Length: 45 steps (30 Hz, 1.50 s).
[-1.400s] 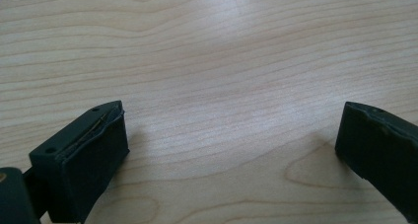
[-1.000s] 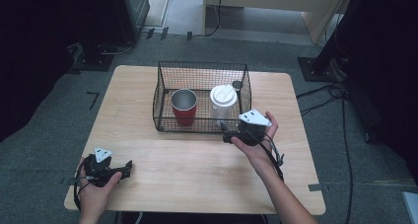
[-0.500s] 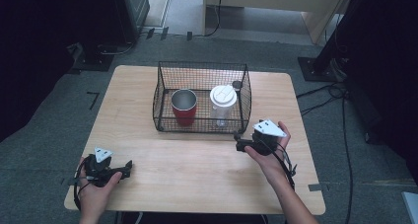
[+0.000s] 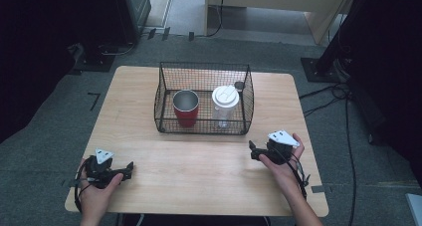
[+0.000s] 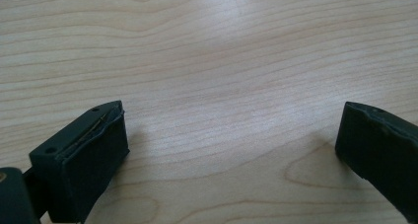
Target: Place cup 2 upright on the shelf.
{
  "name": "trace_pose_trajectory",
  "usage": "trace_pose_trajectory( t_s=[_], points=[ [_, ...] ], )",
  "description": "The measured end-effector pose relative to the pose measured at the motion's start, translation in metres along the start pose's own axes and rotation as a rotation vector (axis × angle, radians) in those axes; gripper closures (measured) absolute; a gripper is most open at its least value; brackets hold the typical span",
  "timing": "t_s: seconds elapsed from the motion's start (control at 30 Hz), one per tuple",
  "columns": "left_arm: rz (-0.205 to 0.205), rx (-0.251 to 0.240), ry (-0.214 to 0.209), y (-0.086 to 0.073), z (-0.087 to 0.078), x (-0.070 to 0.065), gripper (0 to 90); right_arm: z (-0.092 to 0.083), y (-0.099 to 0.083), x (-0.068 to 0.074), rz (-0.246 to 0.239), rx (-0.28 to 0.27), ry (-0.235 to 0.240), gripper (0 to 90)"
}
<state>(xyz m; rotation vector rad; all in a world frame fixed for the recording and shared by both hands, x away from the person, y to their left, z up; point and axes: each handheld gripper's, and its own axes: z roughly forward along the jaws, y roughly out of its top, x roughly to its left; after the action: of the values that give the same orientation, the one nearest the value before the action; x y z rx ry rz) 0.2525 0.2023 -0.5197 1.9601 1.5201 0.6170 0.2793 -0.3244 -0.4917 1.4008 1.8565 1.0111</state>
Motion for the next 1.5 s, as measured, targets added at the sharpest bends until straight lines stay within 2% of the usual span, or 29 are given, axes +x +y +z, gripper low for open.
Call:
trace_pose_trajectory(
  t_s=[0.17,0.2,0.6,0.83,0.97,1.03,1.33,1.5],
  points=[
    [0.000,0.000,0.000,0.000,0.000,0.000,0.0,-0.001,-0.010,-0.008,0.012,0.025,-0.016,0.0],
    [0.000,0.000,0.000,0.000,0.000,0.000,0.0,-0.002,-0.017,-0.011,0.016,0.040,-0.023,0.0],
    [-0.001,-0.001,0.000,0.000,0.000,0.000,0.0,-0.006,-0.041,-0.032,0.056,0.142,-0.068,0.0],
    [0.001,0.001,0.000,0.000,0.000,0.000,0.0,-0.012,-0.048,-0.039,0.076,0.175,-0.055,0.0],
    [0.001,0.000,0.000,0.000,0.000,0.000,0.0,-0.014,-0.051,-0.042,0.085,0.207,-0.065,0.0],
    [0.001,0.001,0.000,0.000,0.000,0.000,0.0,-0.016,-0.052,-0.045,0.101,0.212,-0.062,0.0],
    [0.001,0.001,0.001,0.000,0.000,0.000,0.0,-0.019,-0.055,-0.046,0.109,0.215,-0.074,0.0],
    [0.001,0.001,0.000,0.000,0.000,0.000,0.0,-0.022,-0.056,-0.044,0.127,0.213,-0.095,0.0]
  ],
)
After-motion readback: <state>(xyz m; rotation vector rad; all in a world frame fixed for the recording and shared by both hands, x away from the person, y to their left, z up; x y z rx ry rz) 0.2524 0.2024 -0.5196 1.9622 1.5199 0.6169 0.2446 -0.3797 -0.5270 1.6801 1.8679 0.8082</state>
